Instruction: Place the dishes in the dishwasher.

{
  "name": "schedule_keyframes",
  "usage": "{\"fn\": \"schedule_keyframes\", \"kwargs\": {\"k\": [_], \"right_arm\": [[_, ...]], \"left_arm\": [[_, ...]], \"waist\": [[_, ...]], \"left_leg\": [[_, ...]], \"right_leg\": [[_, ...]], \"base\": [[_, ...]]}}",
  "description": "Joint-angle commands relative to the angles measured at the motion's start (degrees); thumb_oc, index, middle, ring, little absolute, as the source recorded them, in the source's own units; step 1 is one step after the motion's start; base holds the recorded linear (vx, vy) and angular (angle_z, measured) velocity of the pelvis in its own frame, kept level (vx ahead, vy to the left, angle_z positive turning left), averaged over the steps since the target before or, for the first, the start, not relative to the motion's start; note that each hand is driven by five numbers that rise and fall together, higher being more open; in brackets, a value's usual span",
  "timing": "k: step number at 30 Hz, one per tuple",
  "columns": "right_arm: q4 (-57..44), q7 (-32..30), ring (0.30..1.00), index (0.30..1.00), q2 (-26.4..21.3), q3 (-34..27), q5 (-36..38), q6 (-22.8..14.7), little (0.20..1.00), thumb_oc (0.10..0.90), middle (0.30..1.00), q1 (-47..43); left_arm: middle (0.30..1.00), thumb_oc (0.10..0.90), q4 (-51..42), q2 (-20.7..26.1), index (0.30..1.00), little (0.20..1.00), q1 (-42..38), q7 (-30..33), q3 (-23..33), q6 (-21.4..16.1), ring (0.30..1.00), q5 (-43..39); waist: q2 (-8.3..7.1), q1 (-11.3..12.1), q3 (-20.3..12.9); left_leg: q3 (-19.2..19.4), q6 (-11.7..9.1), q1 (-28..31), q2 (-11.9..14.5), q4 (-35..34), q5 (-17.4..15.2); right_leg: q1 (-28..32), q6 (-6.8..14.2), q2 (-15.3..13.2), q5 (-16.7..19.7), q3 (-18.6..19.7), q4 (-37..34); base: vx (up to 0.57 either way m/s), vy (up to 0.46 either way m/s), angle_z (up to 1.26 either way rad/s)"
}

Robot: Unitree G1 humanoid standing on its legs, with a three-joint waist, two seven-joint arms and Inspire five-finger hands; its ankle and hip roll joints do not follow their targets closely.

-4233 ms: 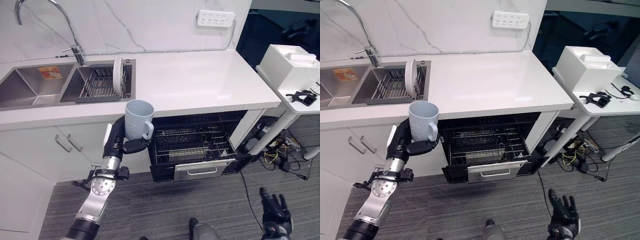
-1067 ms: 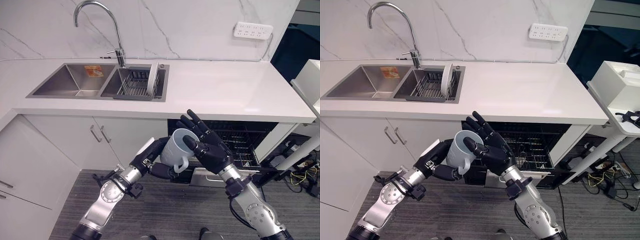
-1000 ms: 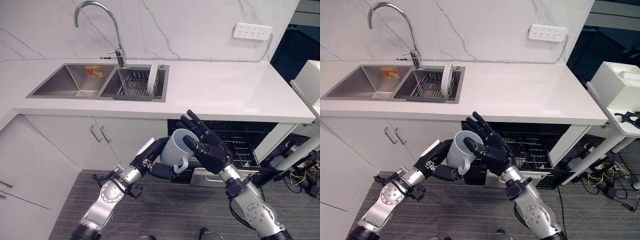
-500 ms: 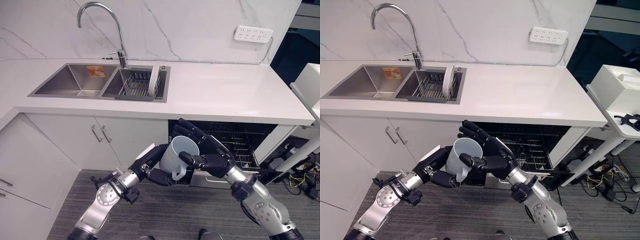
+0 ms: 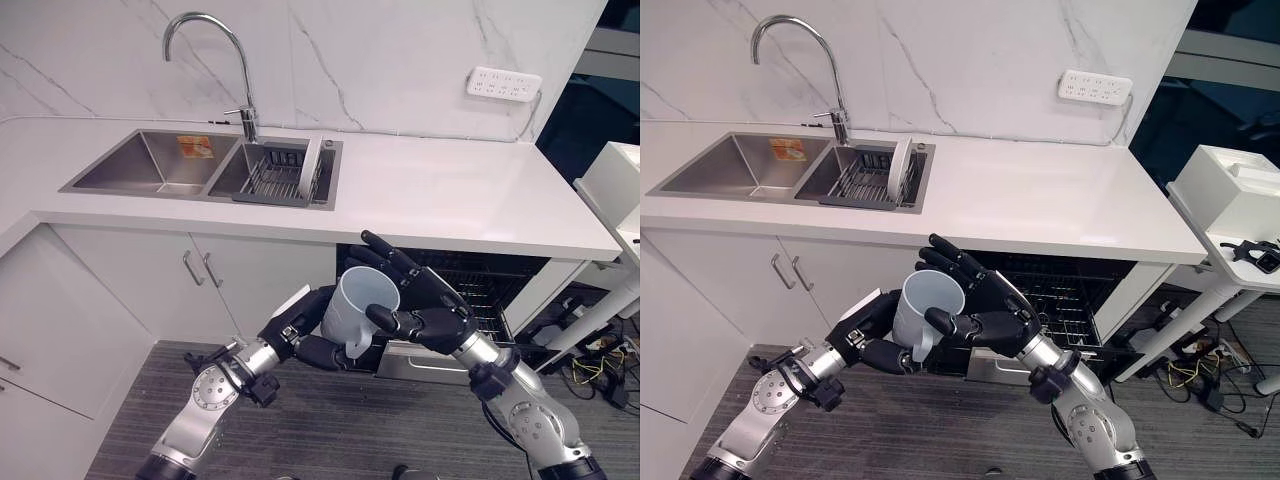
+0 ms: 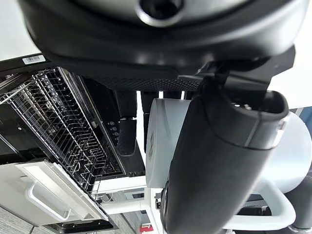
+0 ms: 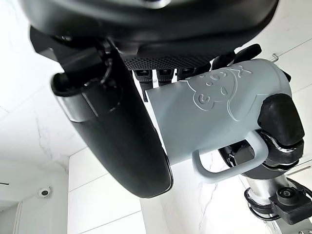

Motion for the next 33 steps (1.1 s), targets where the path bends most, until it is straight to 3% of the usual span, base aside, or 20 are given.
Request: {"fn": "schedule_keyframes", "kwargs": {"k": [1, 14, 21, 29, 33], "right_arm": [[-4.88, 12.11, 0.900, 0.900, 1.72, 3.16, 5.85, 0.02, 0.900, 0.800, 0.900, -4.10], [-1.69, 17.28, 0.900, 0.900, 0.59, 2.06, 1.81, 2.82, 0.900, 0.800, 0.900, -4.23], [-1.25, 19.07, 0.900, 0.900, -2.93, 3.07, -4.07, 0.48, 0.900, 0.800, 0.900, -5.11], [-2.84, 14.27, 0.900, 0.900, -7.89, 2.86, -13.55, -3.07, 0.900, 0.800, 0.900, -6.63], [-3.75, 13.43, 0.900, 0.900, -9.34, 2.93, -14.35, -3.58, 0.900, 0.800, 0.900, -7.02]], "left_arm": [[0.300, 0.400, -3.89, -3.96, 0.300, 0.300, -9.41, 1.50, 3.82, -3.28, 0.300, -5.09], [0.300, 0.400, -4.52, -4.05, 0.300, 0.300, -10.10, -2.03, 3.83, -1.32, 0.300, -6.72], [0.300, 0.400, -5.20, -3.09, 0.300, 0.300, -10.53, -4.07, 2.35, -0.42, 0.300, -7.67], [0.300, 0.400, -6.08, -1.34, 0.300, 0.300, -10.74, -4.68, 1.42, 0.52, 0.300, -9.06], [0.300, 0.400, -5.78, -1.10, 0.300, 0.300, -10.91, -4.52, 0.92, 0.32, 0.300, -9.19]], "waist": [[0.93, 0.16, -0.24], [0.63, 0.52, -0.46], [0.46, 0.64, -0.15], [0.52, 0.22, 0.00], [0.48, -0.02, -0.01]], "left_leg": [[-8.75, -1.82, 2.88, 0.64, -2.67, -3.26], [-9.26, -1.96, 2.69, 0.64, -2.67, -3.26], [-9.78, -1.90, 2.57, 0.43, -2.67, -3.22], [-9.66, -1.78, 2.54, 0.32, -2.67, -3.20], [-9.48, -1.77, 2.54, 0.41, -2.67, -3.17]], "right_leg": [[3.61, 3.75, -0.50, -7.99, -1.62, 3.44], [3.74, 3.77, -0.55, -8.10, -2.18, 3.44], [3.71, 3.76, -0.63, -7.92, -2.25, 3.44], [3.46, 3.84, -0.76, -7.56, -1.79, 3.44], [3.34, 3.83, -0.65, -7.48, -1.53, 3.44]], "base": [[0.00, 0.000, 0.00], [0.00, 0.000, 0.00], [0.00, 0.000, 0.00], [0.00, -0.001, 0.02], [0.00, 0.000, 0.00]]}}
